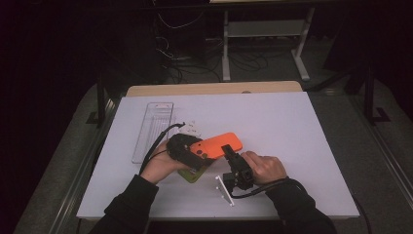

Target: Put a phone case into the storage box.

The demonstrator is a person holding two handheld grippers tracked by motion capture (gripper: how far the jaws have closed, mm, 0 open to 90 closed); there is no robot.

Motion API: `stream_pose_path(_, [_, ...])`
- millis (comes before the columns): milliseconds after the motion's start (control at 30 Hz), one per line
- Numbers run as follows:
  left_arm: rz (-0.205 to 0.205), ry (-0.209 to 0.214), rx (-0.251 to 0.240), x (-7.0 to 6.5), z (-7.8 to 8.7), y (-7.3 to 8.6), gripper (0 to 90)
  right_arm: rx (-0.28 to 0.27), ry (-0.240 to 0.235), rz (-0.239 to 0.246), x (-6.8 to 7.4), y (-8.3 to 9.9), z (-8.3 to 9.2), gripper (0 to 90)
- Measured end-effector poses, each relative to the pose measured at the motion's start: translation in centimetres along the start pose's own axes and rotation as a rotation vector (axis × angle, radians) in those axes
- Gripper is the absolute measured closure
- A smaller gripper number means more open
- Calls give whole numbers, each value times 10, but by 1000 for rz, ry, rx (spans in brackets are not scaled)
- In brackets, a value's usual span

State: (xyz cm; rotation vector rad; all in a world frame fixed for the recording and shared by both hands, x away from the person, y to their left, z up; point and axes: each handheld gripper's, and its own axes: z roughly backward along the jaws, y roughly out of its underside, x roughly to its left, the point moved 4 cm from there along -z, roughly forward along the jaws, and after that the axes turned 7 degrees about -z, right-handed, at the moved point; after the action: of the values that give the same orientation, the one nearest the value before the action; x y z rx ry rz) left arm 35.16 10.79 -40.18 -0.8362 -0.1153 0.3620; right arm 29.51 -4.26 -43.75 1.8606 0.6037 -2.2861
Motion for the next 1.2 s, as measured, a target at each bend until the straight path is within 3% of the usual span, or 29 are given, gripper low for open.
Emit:
stream_pose_path(33, [4, 6, -7, 0, 0, 0, 143, -4, 11, 0, -1, 0, 0, 809])
stream_pose_path(67, [-26, 3, 9, 2, 1, 1, 140, -4, 24, -3, -1, 0, 0, 809])
stream_pose_path(100, [-12, 6, -15, 0, 0, 1, 138, -5, 24, -6, -1, -1, 0, 809])
stream_pose_path(133, [-22, -3, -15, 0, 1, 1, 134, -3, 27, -11, -1, -1, 0, 815])
stream_pose_path(167, [-20, -11, -15, 0, 1, 1, 121, 2, 7, -13, -2, 0, 0, 816])
stream_pose_path(367, [-27, -3, -32, 3, 5, 1, 6, 19, -8, -39, -1, 3, -1, 816])
stream_pose_path(500, [-47, -7, -42, 4, 8, 1, 0, 30, -22, -57, -2, 5, -4, 813])
stream_pose_path(600, [-42, -14, -52, 5, 10, 1, 0, 36, -28, -94, -2, 7, -6, 812])
stream_pose_path(667, [-33, -18, -61, 6, 11, 2, 0, 43, -42, -143, -4, 9, -6, 812])
stream_pose_path(700, [-32, -18, -59, 7, 12, 2, 0, 50, -52, -135, -5, 10, -6, 812])
stream_pose_path(800, [-28, -23, -58, 8, 13, 3, 0, 78, -80, -216, -5, 13, -7, 811])
stream_pose_path(900, [-26, -26, -62, 8, 14, 2, 0, 91, -116, -259, -7, 15, -7, 811])
stream_pose_path(933, [-32, -29, -58, 9, 14, 3, 0, 83, -115, -251, -11, 16, -8, 810])
stream_pose_path(1000, [-32, -34, -60, 10, 14, 3, 0, 83, -115, -280, -13, 16, -9, 810])
stream_pose_path(1033, [-29, -36, -61, 10, 14, 3, 0, 90, -122, -321, -13, 16, -9, 810])
stream_pose_path(1200, [-32, -47, -65, 12, 16, 3, 0, 96, -154, -380, -16, 20, -10, 811])
